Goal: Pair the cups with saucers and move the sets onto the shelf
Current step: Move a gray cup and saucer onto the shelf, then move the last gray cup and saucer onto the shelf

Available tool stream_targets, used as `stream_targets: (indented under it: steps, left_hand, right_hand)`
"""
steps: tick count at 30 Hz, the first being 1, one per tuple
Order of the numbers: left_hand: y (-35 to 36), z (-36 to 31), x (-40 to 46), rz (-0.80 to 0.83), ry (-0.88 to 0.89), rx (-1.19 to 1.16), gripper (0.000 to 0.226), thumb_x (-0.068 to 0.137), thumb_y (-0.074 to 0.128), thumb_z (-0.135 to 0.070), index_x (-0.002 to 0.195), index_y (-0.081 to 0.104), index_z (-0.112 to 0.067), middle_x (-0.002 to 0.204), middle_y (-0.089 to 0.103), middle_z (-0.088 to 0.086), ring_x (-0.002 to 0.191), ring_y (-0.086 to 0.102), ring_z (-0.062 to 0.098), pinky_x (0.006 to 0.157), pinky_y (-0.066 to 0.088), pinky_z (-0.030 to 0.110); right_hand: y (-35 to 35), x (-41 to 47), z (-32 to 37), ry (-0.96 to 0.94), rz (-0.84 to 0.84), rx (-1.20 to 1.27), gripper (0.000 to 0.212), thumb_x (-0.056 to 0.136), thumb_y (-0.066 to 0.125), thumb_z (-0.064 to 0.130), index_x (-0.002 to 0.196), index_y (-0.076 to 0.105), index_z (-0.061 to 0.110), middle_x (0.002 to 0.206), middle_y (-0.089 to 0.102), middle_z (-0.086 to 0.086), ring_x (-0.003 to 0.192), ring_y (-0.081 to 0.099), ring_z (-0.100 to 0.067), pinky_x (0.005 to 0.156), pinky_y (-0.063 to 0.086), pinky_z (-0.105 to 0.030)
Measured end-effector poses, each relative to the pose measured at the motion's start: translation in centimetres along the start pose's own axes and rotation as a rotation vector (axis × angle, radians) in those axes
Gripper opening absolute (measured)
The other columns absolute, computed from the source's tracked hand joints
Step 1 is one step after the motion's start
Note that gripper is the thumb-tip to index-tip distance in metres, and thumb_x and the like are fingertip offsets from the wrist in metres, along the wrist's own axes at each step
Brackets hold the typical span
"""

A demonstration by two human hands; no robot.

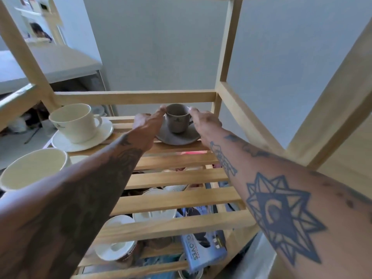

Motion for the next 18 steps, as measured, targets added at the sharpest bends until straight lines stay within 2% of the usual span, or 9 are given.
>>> stream_targets:
  steps: [2,3,5,6,8,11,13,15,18]
  left_hand:
    - [-0.4,0.1,-0.1,0.010,-0.003,-0.031,0.063,0.083,0.070,-0.059,0.112,0.069,-0.003,0.097,0.069,0.010,0.094,0.067,0.027,0.092,0.057,0.039]
    - [-0.8,0.1,-0.3,0.011,0.007,-0.030,0.054,0.084,0.069,-0.058,0.099,0.069,-0.006,0.089,0.066,0.007,0.086,0.065,0.024,0.095,0.056,0.040]
    - [-1.7,0.1,-1.6,0.023,0.010,-0.024,0.044,0.087,0.066,-0.057,0.075,0.060,-0.016,0.076,0.056,-0.001,0.072,0.055,0.017,0.089,0.052,0.036]
    - [-2.2,0.1,-2.5,0.034,0.008,-0.015,0.043,0.089,0.064,-0.057,0.071,0.057,-0.019,0.073,0.052,-0.002,0.069,0.051,0.017,0.085,0.049,0.037]
    - [-3.3,-0.1,-4.7,0.024,0.028,0.024,0.042,0.092,0.060,-0.056,0.074,0.060,-0.018,0.075,0.053,0.002,0.077,0.053,0.022,0.089,0.050,0.038]
    - [-5.3,-1.4,-9.5,-0.055,0.088,0.063,0.047,0.096,0.057,-0.051,0.108,0.072,-0.009,0.095,0.068,0.019,0.097,0.064,0.033,0.100,0.052,0.052]
    - [-6.6,-2.4,-13.7,-0.095,0.106,0.028,0.044,0.098,0.057,-0.044,0.109,0.071,-0.004,0.096,0.070,0.019,0.095,0.065,0.034,0.098,0.053,0.054]
    - [-7.3,-3.5,-18.6,-0.086,0.097,-0.039,0.031,0.098,0.059,-0.035,0.094,0.070,-0.006,0.090,0.069,0.019,0.082,0.063,0.030,0.087,0.057,0.046]
    - [-6.9,-5.1,-26.2,-0.019,0.062,-0.066,0.024,0.095,0.060,-0.024,0.089,0.071,-0.004,0.077,0.069,0.013,0.064,0.058,0.024,0.065,0.050,0.037]
  right_hand:
    - [-0.3,-0.3,0.2,0.005,0.015,-0.034,0.057,0.093,0.042,0.054,0.129,0.060,0.012,0.128,0.059,-0.013,0.098,0.054,-0.027,0.075,0.040,-0.034]
    - [-0.5,-0.5,0.4,0.007,0.023,-0.047,0.057,0.094,0.042,0.053,0.129,0.060,0.013,0.129,0.060,-0.013,0.100,0.054,-0.028,0.075,0.039,-0.032]
    - [-1.1,-1.6,0.8,0.011,0.042,-0.062,0.055,0.094,0.042,0.052,0.131,0.060,0.015,0.132,0.059,-0.014,0.104,0.055,-0.029,0.075,0.039,-0.031]
    - [-1.4,-2.3,1.1,0.009,0.056,-0.078,0.055,0.094,0.041,0.051,0.132,0.059,0.015,0.133,0.058,-0.014,0.110,0.055,-0.031,0.077,0.040,-0.032]
    - [-2.1,-4.1,1.7,-0.009,0.072,-0.089,0.053,0.095,0.041,0.049,0.131,0.058,0.014,0.131,0.059,-0.016,0.115,0.055,-0.033,0.082,0.044,-0.034]
    - [-3.7,-7.9,3.0,-0.030,0.105,-0.052,0.048,0.095,0.043,0.046,0.130,0.059,0.016,0.129,0.060,-0.017,0.115,0.056,-0.033,0.082,0.043,-0.032]
    - [-5.5,-11.3,3.8,-0.042,0.138,-0.026,0.046,0.098,0.041,0.044,0.132,0.058,0.018,0.129,0.061,-0.015,0.114,0.057,-0.031,0.078,0.039,-0.028]
    - [-7.9,-15.5,4.5,-0.085,0.189,0.023,0.042,0.100,0.037,0.041,0.126,0.059,0.016,0.123,0.065,-0.013,0.104,0.059,-0.028,0.067,0.036,-0.024]
    - [-12.4,-21.8,5.2,-0.132,0.324,-0.005,0.033,0.103,0.036,0.037,0.087,0.059,0.018,0.093,0.061,-0.003,0.075,0.053,-0.014,0.055,0.035,-0.017]
Point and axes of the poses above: each hand's wrist, its own x-axis towards the middle knuckle, its own y-axis out of the palm, z = x × y, the point moved 3 cm from there along x, towards the middle knuckle
